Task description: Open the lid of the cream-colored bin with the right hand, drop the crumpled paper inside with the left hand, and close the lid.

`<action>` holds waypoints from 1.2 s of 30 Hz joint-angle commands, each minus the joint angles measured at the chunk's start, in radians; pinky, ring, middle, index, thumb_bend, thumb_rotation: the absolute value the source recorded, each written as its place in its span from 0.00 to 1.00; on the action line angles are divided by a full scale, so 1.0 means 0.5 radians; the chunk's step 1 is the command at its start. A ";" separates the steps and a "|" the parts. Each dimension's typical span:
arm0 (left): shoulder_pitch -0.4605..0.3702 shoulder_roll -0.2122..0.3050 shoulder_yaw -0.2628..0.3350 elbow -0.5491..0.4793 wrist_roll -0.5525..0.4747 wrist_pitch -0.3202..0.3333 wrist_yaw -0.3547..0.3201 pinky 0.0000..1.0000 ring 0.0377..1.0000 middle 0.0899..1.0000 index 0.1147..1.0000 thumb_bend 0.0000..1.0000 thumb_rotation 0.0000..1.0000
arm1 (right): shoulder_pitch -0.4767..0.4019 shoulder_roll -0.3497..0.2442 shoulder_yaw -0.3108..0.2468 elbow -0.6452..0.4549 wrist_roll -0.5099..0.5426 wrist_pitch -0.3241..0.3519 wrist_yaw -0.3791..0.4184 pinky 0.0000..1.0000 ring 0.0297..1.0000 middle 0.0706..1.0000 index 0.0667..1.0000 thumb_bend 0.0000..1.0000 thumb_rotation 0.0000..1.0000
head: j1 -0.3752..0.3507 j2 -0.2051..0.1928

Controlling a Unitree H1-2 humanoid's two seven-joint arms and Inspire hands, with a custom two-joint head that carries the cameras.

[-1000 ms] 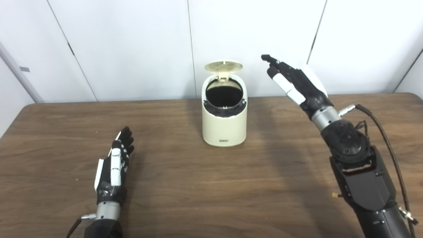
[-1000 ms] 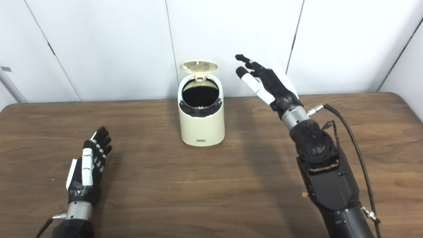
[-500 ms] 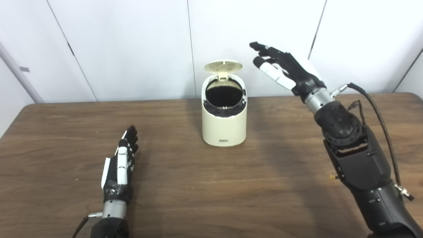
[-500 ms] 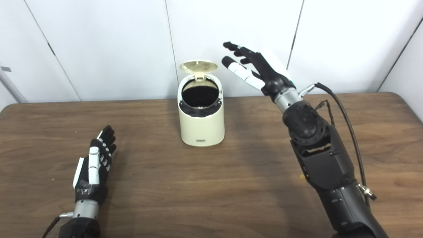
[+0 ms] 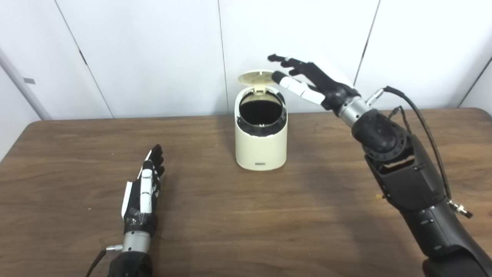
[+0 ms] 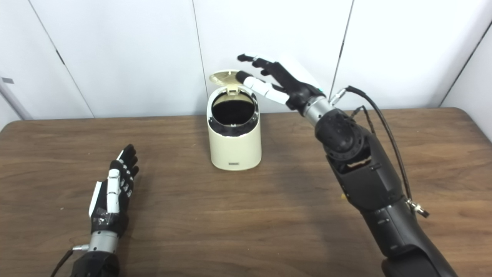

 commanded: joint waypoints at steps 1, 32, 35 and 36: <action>0.085 -0.067 -0.054 0.167 0.005 -0.046 -0.003 1.00 1.00 0.98 0.96 0.44 1.00 | -0.114 -0.035 0.008 -0.021 -0.069 -0.066 -0.006 0.83 0.88 0.89 0.86 0.52 1.00 | -0.002 0.001; 0.079 -0.074 -0.060 0.161 0.043 -0.022 0.014 1.00 1.00 0.97 0.92 0.45 0.99 | 0.033 -0.153 0.078 -0.191 -0.245 -0.159 0.209 0.91 1.00 0.94 0.86 0.58 1.00 | 0.030 0.024; 0.081 -0.080 -0.060 0.154 0.044 -0.015 0.020 1.00 1.00 0.97 0.92 0.45 0.99 | 0.053 -0.163 0.078 -0.210 -0.257 -0.160 0.217 0.92 1.00 0.93 0.86 0.58 1.00 | 0.030 0.024; 0.083 -0.080 -0.062 0.147 0.051 -0.003 0.024 1.00 1.00 0.97 0.93 0.44 0.99 | 0.062 -0.167 0.079 -0.216 -0.263 -0.163 0.218 0.92 0.99 0.93 0.86 0.58 1.00 | 0.033 0.026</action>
